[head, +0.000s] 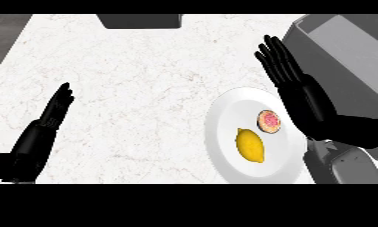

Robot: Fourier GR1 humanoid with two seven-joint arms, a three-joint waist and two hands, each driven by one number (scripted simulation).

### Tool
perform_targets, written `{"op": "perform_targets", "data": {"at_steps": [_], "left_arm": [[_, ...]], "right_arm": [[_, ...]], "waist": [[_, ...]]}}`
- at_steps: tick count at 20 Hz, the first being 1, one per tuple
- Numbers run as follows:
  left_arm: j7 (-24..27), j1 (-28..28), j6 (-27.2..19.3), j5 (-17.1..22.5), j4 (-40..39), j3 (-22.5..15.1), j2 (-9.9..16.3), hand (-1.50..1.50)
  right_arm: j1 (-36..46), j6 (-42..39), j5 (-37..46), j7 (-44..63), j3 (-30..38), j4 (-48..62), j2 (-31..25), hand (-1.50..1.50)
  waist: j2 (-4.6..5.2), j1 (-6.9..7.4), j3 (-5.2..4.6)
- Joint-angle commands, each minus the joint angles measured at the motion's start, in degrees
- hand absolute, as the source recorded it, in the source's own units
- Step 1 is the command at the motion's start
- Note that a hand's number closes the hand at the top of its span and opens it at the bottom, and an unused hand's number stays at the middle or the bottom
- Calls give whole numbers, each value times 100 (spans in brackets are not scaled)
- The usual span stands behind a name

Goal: Pick the lemon from the plate and place it in the cardboard box

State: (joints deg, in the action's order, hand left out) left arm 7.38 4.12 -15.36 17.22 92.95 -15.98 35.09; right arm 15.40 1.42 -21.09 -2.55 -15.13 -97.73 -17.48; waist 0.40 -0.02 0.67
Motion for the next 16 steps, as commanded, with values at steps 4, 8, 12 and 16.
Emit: {"op": "perform_targets", "data": {"at_steps": [4,8,12,16], "left_arm": [[-656,-389,-176,643,295,535,-340,0],[-762,-504,-451,873,276,524,-793,0],[-1435,-912,-797,756,378,313,-1005,0],[-1424,-1208,-718,663,7,467,-1089,0]], "right_arm": [[-323,-183,-447,-143,1488,915,-753,150],[-760,68,1365,-86,1183,1543,-1975,150],[-856,193,1622,-1815,1447,2303,-1511,-150],[-877,-651,1687,-1859,1416,1681,-2247,-150]], "waist": [[-9,-22,-56],[60,-53,-77],[-13,18,-51],[-44,-56,-67]]}}
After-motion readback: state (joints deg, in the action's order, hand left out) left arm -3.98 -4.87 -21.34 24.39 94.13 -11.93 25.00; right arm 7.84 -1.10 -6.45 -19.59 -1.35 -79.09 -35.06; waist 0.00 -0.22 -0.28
